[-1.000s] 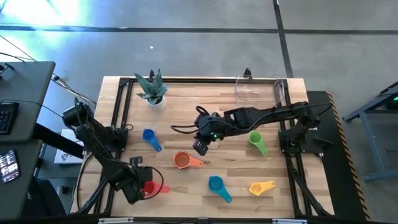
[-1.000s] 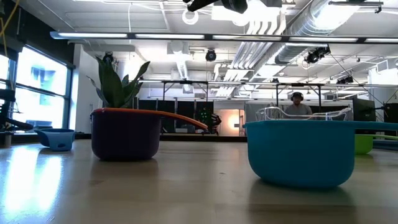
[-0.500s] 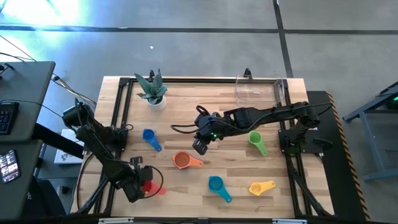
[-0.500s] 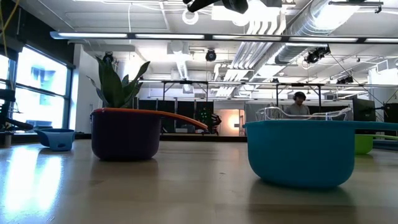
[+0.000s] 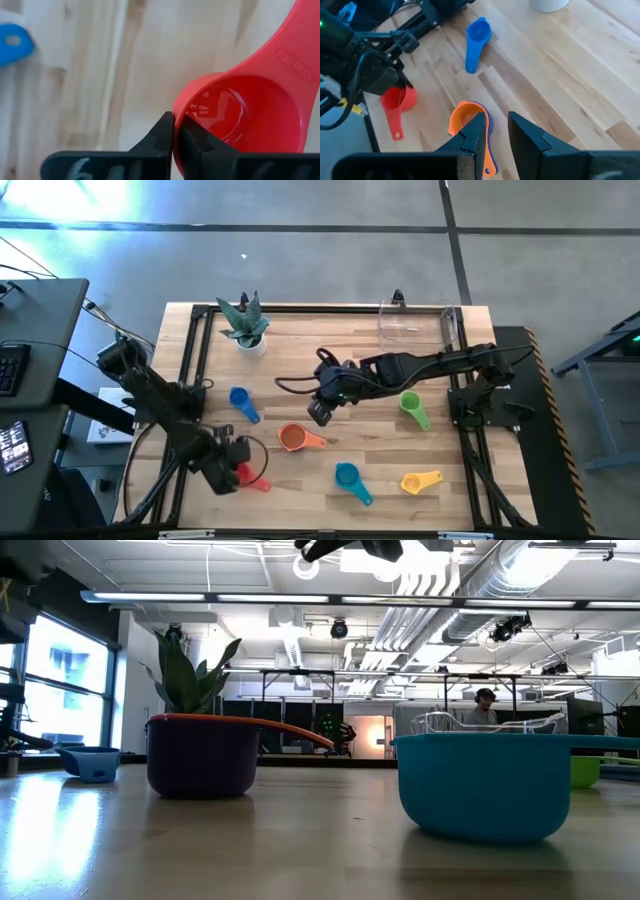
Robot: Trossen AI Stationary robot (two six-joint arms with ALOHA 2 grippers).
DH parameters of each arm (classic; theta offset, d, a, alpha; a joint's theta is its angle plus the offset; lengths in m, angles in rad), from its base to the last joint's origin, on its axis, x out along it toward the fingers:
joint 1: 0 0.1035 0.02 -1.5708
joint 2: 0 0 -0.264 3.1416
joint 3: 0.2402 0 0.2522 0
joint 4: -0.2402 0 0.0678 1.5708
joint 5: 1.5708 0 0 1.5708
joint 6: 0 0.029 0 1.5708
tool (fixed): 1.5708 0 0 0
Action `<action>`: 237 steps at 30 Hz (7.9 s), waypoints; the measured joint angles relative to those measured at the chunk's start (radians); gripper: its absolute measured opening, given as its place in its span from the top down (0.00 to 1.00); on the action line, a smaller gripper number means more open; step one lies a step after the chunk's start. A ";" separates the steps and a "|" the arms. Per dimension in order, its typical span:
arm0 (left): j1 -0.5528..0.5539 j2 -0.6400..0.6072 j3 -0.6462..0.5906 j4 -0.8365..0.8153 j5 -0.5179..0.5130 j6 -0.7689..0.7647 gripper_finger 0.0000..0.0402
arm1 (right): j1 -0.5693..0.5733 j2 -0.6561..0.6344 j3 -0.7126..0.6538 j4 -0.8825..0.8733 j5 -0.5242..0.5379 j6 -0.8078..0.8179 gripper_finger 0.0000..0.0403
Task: Nest measuring cups in basket
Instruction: Stack the red measuring cup on top of the orange measuring cup, then stack the light blue measuring cup on top of the red measuring cup
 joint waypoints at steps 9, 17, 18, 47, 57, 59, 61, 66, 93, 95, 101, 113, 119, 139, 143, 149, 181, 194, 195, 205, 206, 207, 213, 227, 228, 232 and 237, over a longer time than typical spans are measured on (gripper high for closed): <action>0.212 -0.118 0.001 0.012 0.001 0.030 0.99 | 0.000 0.000 0.000 0.002 0.073 0.056 0.82; 0.366 -0.151 0.001 0.109 0.039 0.094 0.99 | -0.042 0.000 0.000 0.000 0.137 0.089 0.82; 0.382 -0.151 0.001 0.124 0.043 0.102 0.99 | -0.051 0.000 0.000 0.000 0.139 0.088 0.82; 0.572 -0.045 0.002 0.320 0.058 0.371 0.99 | -0.195 0.000 0.000 0.000 0.093 0.027 0.82; 0.573 0.014 0.001 0.338 0.061 0.378 0.99 | -0.195 0.000 0.000 -0.004 0.092 0.027 0.82; 0.573 0.022 0.001 0.344 0.061 0.379 0.99 | -0.195 0.000 0.000 -0.004 0.092 0.027 0.82; 0.573 0.025 0.001 0.347 0.061 0.394 0.98 | -0.195 0.000 0.000 -0.006 0.092 0.027 0.82; 0.579 0.029 0.001 0.353 0.069 0.397 0.96 | -0.194 0.000 0.000 -0.012 0.091 0.027 0.82; 0.599 0.027 0.017 0.343 0.134 0.422 0.78 | -0.192 -0.012 0.000 -0.065 0.023 -0.045 0.82; 0.599 0.026 0.037 0.337 0.142 0.423 0.78 | -0.185 -0.025 0.000 -0.090 0.018 -0.058 0.82; 0.599 0.025 0.103 0.297 0.146 0.455 0.79 | -0.150 -0.069 0.000 -0.195 0.015 -0.073 0.82; 0.591 0.025 0.248 0.160 0.140 0.518 0.79 | -0.012 -0.084 -0.029 -0.469 0.042 0.139 0.82; 0.573 0.025 0.304 0.113 0.138 0.527 0.79 | 0.049 -0.085 -0.073 -0.507 0.017 0.242 0.82; 0.430 -0.018 0.375 -0.092 0.045 0.447 0.79 | 0.262 -0.084 -0.321 -0.098 -0.142 0.446 0.82; 0.412 -0.019 0.375 -0.090 0.044 0.424 0.79 | 0.296 -0.078 -0.354 -0.050 -0.140 0.483 0.78; 0.398 -0.019 0.375 -0.086 0.042 0.402 0.79 | 0.328 -0.065 -0.413 0.018 -0.131 0.510 0.67; 0.400 -0.018 0.374 -0.069 0.023 0.358 0.79 | 0.332 0.135 -0.475 0.177 -0.194 0.510 0.82; 0.399 -0.018 0.374 -0.073 0.025 0.300 0.79 | 0.277 0.123 -0.433 0.173 -0.256 0.420 0.99; 0.399 -0.018 0.374 -0.077 0.025 0.289 0.79 | 0.268 0.123 -0.418 0.162 -0.262 0.396 0.98; 0.392 -0.018 0.374 -0.082 0.026 0.124 0.79 | 0.138 0.123 -0.254 0.019 -0.284 0.052 0.99; 0.388 -0.018 0.374 -0.086 0.027 0.106 0.79 | 0.126 0.123 -0.235 0.005 -0.284 0.017 0.99; 0.384 -0.018 0.374 -0.090 0.029 0.088 0.79 | 0.113 0.123 -0.218 0.000 -0.285 -0.016 0.99; 0.334 -0.042 0.373 -0.213 0.001 -0.051 0.79 | 0.038 0.121 -0.157 0.000 -0.323 -0.175 1.00; 0.170 -0.210 0.373 -0.475 -0.115 -0.344 0.79 | -0.091 0.121 -0.120 0.207 -0.408 -0.305 1.00; 0.164 -0.221 0.373 -0.496 -0.117 -0.358 0.79 | -0.098 0.121 -0.120 0.233 -0.414 -0.304 1.00; 0.148 -0.254 0.373 -0.569 -0.118 -0.391 0.79 | -0.126 0.121 -0.120 0.326 -0.423 -0.266 1.00; 0.148 -0.283 0.373 -0.619 -0.130 -0.392 0.79 | -0.150 0.122 -0.120 0.359 -0.457 -0.225 1.00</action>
